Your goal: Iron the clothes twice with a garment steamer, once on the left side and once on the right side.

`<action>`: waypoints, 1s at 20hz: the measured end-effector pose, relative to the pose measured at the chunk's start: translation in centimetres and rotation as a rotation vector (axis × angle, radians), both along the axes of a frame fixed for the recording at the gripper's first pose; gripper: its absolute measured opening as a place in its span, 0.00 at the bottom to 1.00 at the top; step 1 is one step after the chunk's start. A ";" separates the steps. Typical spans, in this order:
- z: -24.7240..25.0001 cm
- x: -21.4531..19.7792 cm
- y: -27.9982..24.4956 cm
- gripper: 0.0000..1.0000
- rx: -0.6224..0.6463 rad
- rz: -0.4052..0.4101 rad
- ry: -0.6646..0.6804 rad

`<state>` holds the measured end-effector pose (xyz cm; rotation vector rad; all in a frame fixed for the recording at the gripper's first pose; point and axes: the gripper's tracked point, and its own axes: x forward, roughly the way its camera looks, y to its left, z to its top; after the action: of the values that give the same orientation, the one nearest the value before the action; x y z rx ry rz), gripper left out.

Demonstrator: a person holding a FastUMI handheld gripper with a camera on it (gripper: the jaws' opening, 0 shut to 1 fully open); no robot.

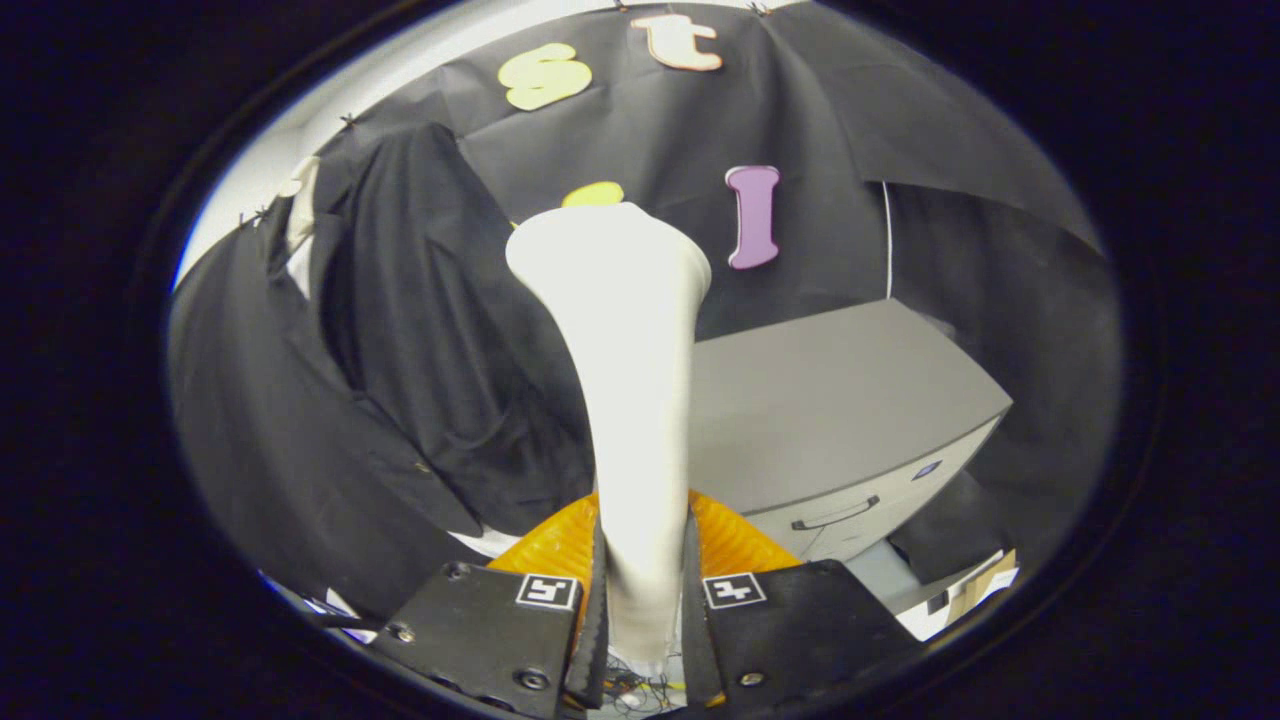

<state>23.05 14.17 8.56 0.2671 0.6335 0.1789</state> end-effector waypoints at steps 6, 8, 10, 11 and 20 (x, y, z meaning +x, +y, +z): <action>5.1 -3.5 2.3 0.33 -0.029 0.000 -0.171; 7.7 -3.9 3.8 0.33 -0.028 0.002 -0.245; 11.1 -4.0 5.6 0.33 -0.032 0.003 -0.339; 12.5 -3.9 6.5 0.33 -0.040 0.008 -0.385; 21.6 2.6 16.3 0.32 -0.077 0.003 -0.634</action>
<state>25.60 30.52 30.18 0.1224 0.0119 0.2280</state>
